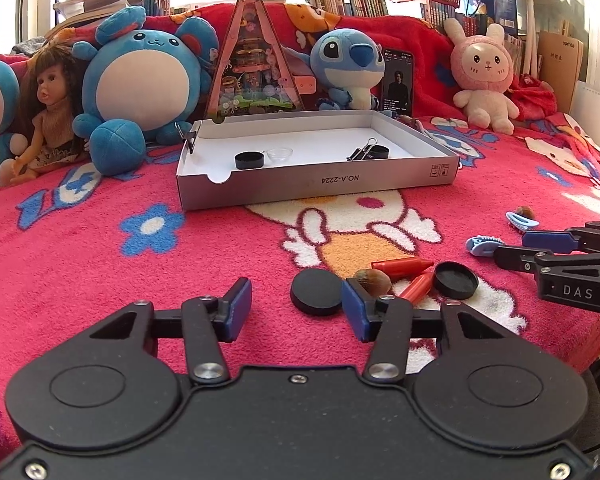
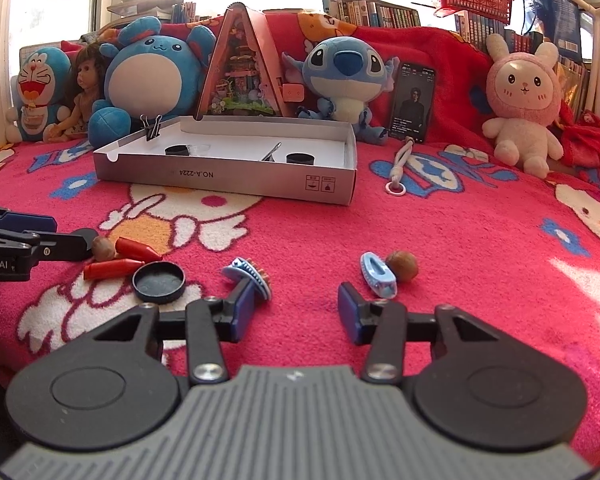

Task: Organize rigid objects
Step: 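Close the left gripper on a flat black disc cap while the right gripper grasps a blue hair clip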

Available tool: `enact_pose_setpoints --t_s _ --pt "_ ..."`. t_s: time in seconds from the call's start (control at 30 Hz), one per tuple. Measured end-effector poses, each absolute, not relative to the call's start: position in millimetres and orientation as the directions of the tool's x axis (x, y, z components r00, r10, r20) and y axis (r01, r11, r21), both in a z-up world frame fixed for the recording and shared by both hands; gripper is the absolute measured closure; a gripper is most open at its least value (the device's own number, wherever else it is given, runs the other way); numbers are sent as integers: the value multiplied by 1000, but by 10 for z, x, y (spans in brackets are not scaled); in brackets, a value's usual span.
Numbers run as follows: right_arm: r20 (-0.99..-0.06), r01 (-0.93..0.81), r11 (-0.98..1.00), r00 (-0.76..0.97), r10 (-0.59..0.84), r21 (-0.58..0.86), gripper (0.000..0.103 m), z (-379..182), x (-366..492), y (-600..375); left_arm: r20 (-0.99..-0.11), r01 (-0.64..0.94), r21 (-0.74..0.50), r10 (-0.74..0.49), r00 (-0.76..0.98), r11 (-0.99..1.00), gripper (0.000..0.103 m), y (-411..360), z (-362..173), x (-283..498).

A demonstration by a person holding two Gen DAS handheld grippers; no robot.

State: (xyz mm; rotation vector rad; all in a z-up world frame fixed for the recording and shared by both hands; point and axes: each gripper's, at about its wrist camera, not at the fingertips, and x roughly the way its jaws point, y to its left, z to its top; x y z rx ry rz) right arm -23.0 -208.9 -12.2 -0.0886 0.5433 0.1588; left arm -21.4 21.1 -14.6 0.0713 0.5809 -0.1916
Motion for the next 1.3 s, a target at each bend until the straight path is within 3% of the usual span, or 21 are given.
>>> enact_pose_setpoints --t_s 0.27,0.6,0.83,1.1,1.2,1.23,1.3 --pt "-516 -106 994 853 82 -17 61 -92 -180 -2208 -564 139 -9 -120 817 990 56 336 -147 -147" --pt "-481 -206 978 861 164 -36 58 -91 -243 -2021 -552 154 10 -123 825 988 56 249 -165 -117" --pt "-478 -232 970 861 172 -68 46 -111 -205 -1945 -549 142 2 -118 828 990 56 204 -194 -34" --pt "-472 -188 981 871 139 -57 44 -140 -190 -1816 -545 144 -3 -123 829 990 56 145 -217 21" --pt "-463 -131 991 880 102 -31 41 -150 -182 -1812 -545 147 -15 -131 828 989 64 131 -226 35" --pt "-459 -104 994 885 84 -17 38 -156 -188 -1803 -546 147 -20 -134 827 989 72 130 -227 30" --pt "-452 -57 998 891 50 -1 33 -172 -199 -1782 -548 147 -24 -136 825 989 73 115 -215 40"
